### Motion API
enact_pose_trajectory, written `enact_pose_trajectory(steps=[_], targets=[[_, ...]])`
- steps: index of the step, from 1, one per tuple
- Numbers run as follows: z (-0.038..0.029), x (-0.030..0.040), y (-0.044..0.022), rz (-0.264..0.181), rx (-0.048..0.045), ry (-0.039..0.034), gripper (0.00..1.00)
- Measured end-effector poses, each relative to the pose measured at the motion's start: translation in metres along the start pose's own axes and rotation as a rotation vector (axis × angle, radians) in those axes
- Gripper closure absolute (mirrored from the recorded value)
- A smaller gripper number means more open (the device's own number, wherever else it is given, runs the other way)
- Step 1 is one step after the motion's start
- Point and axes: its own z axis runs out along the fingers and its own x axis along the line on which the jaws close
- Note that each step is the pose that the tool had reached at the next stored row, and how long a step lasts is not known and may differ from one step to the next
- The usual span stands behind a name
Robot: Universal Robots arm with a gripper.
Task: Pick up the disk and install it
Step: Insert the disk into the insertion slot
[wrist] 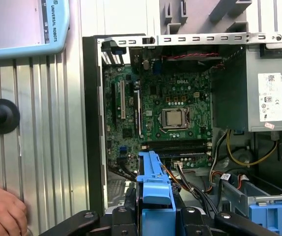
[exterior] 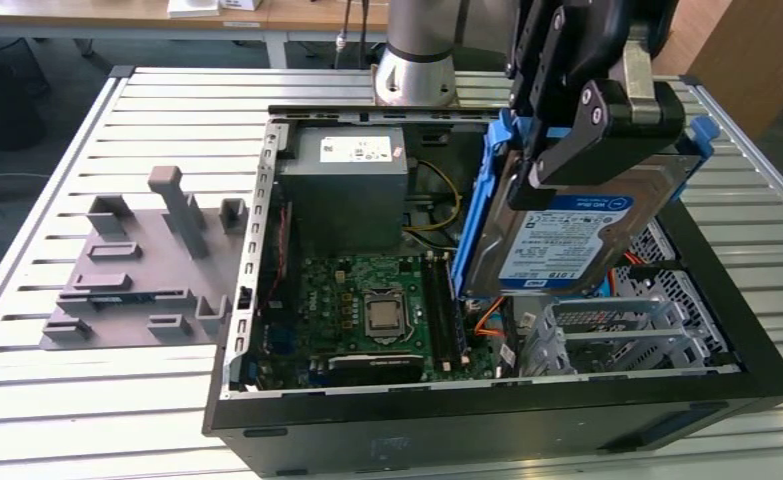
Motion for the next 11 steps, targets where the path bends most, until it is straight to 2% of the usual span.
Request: enact_pose_trajectory(steps=[11], targets=[[0.0008,-0.0006,-0.0105,0.000,0.0000,0.0002,0.64]])
